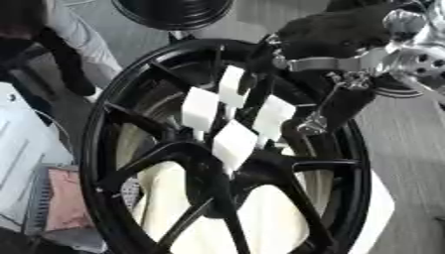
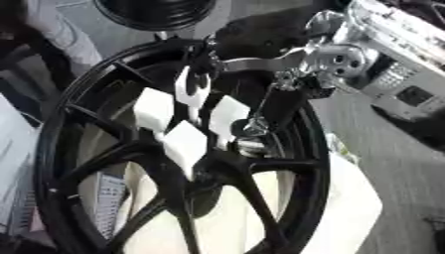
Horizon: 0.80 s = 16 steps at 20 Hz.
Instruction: Pull the pin out of the wheel hub.
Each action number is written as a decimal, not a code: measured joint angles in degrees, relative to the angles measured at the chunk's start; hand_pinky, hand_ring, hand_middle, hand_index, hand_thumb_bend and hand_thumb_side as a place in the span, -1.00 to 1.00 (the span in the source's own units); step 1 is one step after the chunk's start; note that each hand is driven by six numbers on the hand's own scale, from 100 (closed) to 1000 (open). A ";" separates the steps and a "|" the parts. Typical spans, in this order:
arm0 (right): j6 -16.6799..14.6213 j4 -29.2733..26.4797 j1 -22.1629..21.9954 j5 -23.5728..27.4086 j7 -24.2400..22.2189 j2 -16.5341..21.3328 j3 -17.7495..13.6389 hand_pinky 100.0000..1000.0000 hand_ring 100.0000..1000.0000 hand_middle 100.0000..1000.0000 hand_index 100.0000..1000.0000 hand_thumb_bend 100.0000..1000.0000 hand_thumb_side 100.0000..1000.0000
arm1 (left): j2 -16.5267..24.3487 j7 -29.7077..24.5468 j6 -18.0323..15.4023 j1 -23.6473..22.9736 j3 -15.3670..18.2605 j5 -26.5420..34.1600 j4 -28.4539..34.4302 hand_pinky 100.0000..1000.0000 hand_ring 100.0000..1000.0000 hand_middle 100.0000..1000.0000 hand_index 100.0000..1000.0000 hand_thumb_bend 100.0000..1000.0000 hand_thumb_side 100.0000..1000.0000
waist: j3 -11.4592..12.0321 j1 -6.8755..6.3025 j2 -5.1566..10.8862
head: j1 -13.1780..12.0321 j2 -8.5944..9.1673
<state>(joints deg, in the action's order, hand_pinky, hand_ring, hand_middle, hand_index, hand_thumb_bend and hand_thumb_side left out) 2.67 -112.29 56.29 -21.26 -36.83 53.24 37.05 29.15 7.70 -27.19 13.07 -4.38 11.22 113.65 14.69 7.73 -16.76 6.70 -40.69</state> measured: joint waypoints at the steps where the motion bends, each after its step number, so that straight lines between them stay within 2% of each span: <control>1: -0.07 0.08 -0.16 0.03 0.15 0.00 -0.02 0.65 0.43 0.30 0.55 -0.29 -1.00 | 0.00 0.02 0.01 0.00 0.00 -0.06 0.00 0.48 0.18 0.17 0.58 -1.00 0.36 | 0.00 0.01 -0.05 | -0.02 0.00; 7: -0.25 0.13 -0.98 0.18 1.45 0.35 -0.64 0.66 0.41 0.26 0.52 -0.32 -1.00 | -0.02 0.15 0.12 0.05 -0.01 -0.23 0.00 0.48 0.17 0.17 0.58 -1.00 0.36 | -0.07 0.03 -0.41 | -0.45 -0.01; 16: -1.00 0.37 -2.42 0.17 2.35 1.51 -1.42 0.68 0.45 0.29 0.53 -0.32 -1.00 | -0.04 0.24 0.23 0.14 -0.03 -0.27 0.00 0.48 0.17 0.17 0.57 -1.00 0.36 | -0.16 0.16 -0.78 | -0.58 -0.01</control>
<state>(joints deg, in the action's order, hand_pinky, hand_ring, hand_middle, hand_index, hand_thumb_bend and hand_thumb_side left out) 1.67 -111.92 53.87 -21.08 -34.48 54.75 35.63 29.11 7.94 -26.97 13.21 -4.41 10.95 113.65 14.53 7.90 -17.54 6.12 -40.69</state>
